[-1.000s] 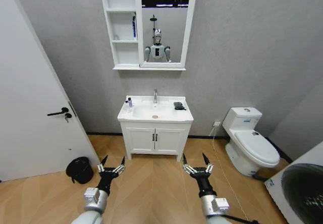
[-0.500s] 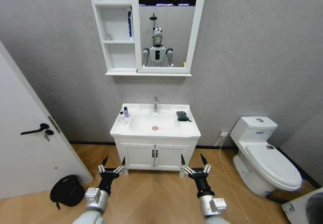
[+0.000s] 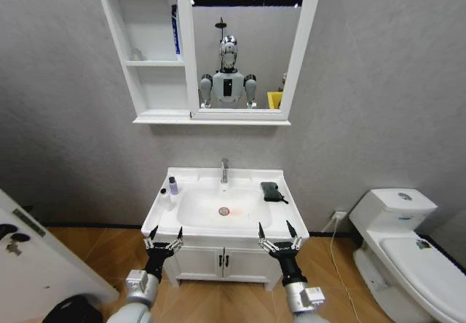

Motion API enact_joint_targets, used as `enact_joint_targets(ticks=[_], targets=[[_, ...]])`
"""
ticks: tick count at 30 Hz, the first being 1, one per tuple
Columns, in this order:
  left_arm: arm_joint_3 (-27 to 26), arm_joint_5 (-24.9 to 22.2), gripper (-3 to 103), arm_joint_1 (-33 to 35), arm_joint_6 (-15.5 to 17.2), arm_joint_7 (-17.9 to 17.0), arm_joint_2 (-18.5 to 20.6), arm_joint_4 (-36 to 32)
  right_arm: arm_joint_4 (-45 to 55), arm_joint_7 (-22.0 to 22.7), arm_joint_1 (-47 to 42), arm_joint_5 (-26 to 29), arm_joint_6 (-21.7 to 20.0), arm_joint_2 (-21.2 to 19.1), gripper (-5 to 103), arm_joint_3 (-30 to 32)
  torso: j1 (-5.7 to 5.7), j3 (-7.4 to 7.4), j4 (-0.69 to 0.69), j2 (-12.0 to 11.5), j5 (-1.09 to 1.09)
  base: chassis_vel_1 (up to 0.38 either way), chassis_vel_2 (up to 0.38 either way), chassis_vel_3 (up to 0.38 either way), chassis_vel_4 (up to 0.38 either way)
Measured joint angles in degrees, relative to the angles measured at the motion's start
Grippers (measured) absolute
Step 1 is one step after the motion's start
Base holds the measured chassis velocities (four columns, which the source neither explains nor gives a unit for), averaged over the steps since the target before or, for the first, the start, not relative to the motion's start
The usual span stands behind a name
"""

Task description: Move facial cleanser and shampoo from washbasin to cabinet, then wipe washbasin with towel.

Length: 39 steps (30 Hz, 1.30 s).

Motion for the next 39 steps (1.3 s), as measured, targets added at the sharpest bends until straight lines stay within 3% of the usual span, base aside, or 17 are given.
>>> enact_joint_targets(ticks=[9,23,39], targets=[[-0.3,-0.4,94,-4.0,0.1,-1.1,1.2,4.3,-1.3,-0.9,-0.4,-0.2,1.7,-0.1,100,0.0,-0.17,-0.04,0.03,0.1,0.02,0.030,-0.011,-0.035,0.035],[-2.3,-4.3,94,-20.0,-1.8,-4.6,3.2,22.2,-4.3,-2.1,1.6,0.4,2.6,-1.4,100,0.0,-0.05,-0.01,0.02,0.0,0.03,0.009,-0.014,-0.014,0.006],[-1.0,-2.8,94,-33.2,-4.9,-4.9,3.1,37.8,-6.8,-2.2,3.1,1.0,2.4,-1.9,100,0.7,-0.07,-0.01,0.02,0.0,0.03,0.000,0.000,0.000,0.000]])
